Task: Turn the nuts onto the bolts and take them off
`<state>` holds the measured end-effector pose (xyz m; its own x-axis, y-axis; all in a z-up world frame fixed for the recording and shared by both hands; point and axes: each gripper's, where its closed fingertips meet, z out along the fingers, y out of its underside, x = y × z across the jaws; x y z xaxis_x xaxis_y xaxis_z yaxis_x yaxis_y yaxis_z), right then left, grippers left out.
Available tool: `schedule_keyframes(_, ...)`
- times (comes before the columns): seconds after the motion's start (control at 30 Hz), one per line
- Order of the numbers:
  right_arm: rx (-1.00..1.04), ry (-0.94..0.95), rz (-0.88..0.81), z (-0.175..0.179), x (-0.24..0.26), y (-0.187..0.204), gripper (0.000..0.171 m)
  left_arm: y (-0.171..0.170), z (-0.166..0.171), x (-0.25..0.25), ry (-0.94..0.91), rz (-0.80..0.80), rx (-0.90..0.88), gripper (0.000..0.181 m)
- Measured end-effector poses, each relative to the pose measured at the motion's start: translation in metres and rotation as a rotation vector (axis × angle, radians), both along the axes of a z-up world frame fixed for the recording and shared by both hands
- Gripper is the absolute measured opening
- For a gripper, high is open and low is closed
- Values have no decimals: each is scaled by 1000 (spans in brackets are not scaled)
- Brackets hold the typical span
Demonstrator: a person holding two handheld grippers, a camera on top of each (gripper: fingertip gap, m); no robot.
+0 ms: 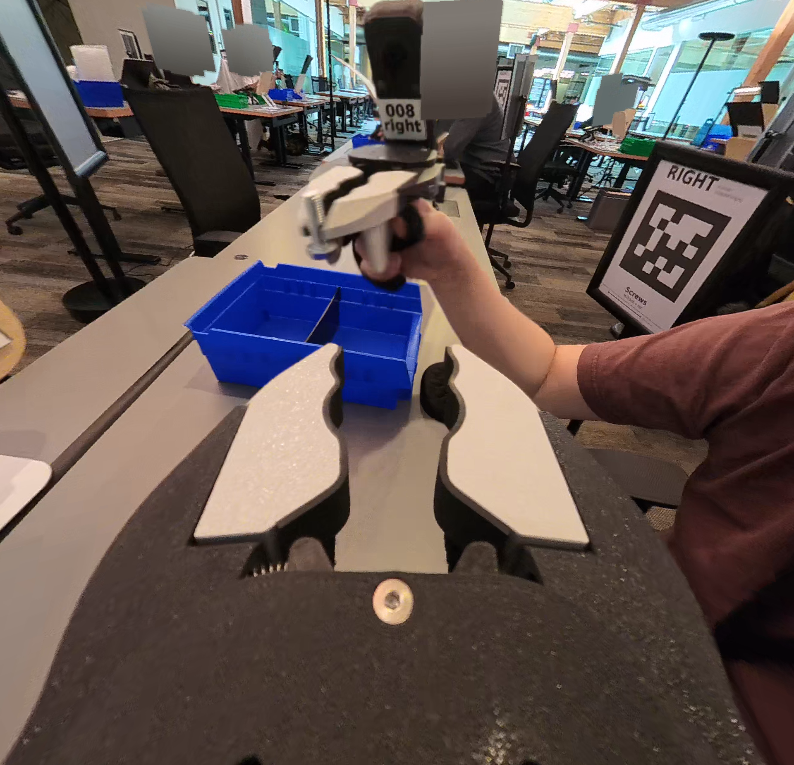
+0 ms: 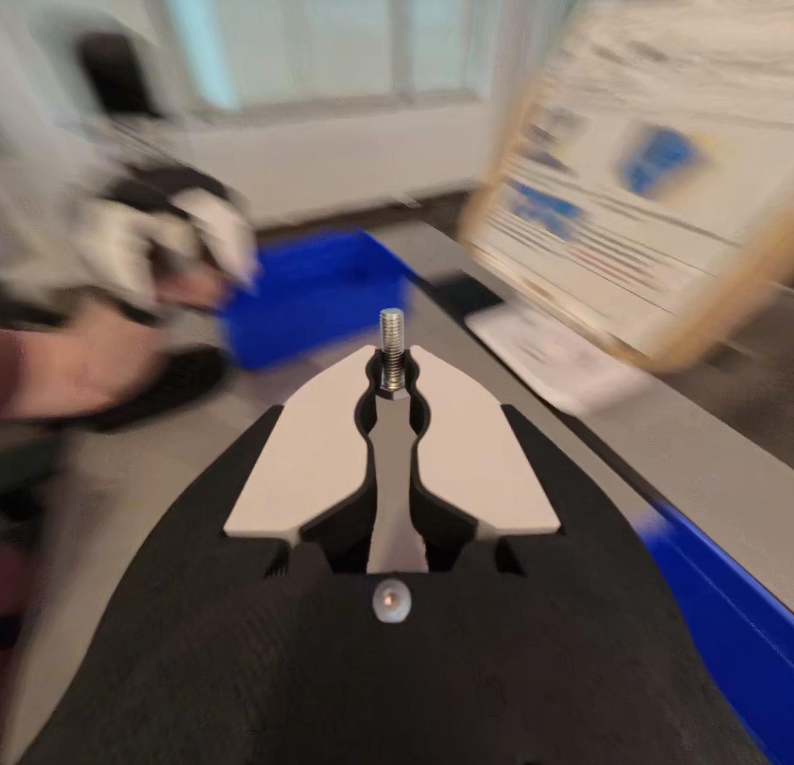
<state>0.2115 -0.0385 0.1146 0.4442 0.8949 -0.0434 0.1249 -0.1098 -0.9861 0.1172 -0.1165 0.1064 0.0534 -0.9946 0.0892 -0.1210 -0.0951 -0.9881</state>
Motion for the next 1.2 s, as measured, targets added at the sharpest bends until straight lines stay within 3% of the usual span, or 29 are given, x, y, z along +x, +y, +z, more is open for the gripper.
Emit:
schedule_keyframes(0.1, -119, -385, -493, -73, 123, 69, 10, 9, -3, -12, 72, 63, 25, 43)
schedule_keyframes(0.17, -278, -578, -680, -127, 190, 89, 11, 17, -10, -19, 143, 116, 52, 42)
schedule_keyframes(0.27, -468, -634, -705, -177, 221, 98, 12, 25, -13, -25, 184, 163, 67, 41)
schedule_keyframes(0.43, -618, -696, -719, -210, 230, 102, 12, 34, -14, -34, 202, 199, 46, 41)
schedule_keyframes(0.97, -601, -802, -751, -224, 234, 111, 17, 61, -16, -71, 261, 344, 14, 40)
schedule_keyframes(1.2, -404, -636, -811, -162, 226, 116, 21, 110, -49, -172, 532, 732, -85, 35)
